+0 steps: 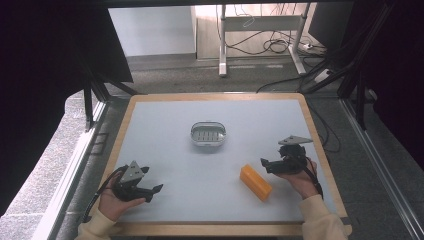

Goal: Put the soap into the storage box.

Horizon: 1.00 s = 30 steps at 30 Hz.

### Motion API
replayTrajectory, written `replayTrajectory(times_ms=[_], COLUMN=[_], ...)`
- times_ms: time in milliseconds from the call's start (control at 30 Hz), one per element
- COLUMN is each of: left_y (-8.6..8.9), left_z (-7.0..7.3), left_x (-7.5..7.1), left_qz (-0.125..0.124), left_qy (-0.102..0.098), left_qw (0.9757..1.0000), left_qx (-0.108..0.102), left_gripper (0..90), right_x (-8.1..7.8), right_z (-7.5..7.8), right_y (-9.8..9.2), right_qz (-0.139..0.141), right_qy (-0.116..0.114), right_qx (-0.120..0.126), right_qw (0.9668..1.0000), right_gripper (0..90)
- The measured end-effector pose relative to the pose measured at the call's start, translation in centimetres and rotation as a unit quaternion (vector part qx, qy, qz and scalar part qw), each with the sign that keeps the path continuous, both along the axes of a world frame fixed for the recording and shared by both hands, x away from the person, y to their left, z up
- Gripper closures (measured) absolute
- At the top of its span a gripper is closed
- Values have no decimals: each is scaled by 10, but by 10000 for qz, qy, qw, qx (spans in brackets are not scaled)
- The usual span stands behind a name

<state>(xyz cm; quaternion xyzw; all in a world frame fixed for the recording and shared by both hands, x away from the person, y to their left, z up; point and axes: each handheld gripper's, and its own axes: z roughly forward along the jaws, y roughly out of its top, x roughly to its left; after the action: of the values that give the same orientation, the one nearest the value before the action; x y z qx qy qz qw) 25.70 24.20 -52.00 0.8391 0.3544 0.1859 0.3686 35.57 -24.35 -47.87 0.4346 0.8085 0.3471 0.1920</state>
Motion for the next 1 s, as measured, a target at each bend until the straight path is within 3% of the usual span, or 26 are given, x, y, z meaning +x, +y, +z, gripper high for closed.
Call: replayTrajectory(times_ms=[233,467,633,1000], left_y=[-1,2,2,0], left_z=[0,2,2,1], left_x=[-1,-5,-5,-5], left_qz=[-28,-98,-110,-110], left_qy=[-32,-89,-87,-73], left_qw=[10000,9999,9999,9999], left_qx=[25,-81,-64,-24], left_gripper=[193,193,193,193], right_x=[-5,-11,-11,-14], right_z=[9,14,17,21], right_y=[-6,-10,-12,-21], right_qz=[11,-115,-117,-112], right_qy=[-142,-156,-198,-246], right_qx=[102,220,157,323], right_qw=[9998,9996,9996,9991], right_gripper=[35,71,87,123])
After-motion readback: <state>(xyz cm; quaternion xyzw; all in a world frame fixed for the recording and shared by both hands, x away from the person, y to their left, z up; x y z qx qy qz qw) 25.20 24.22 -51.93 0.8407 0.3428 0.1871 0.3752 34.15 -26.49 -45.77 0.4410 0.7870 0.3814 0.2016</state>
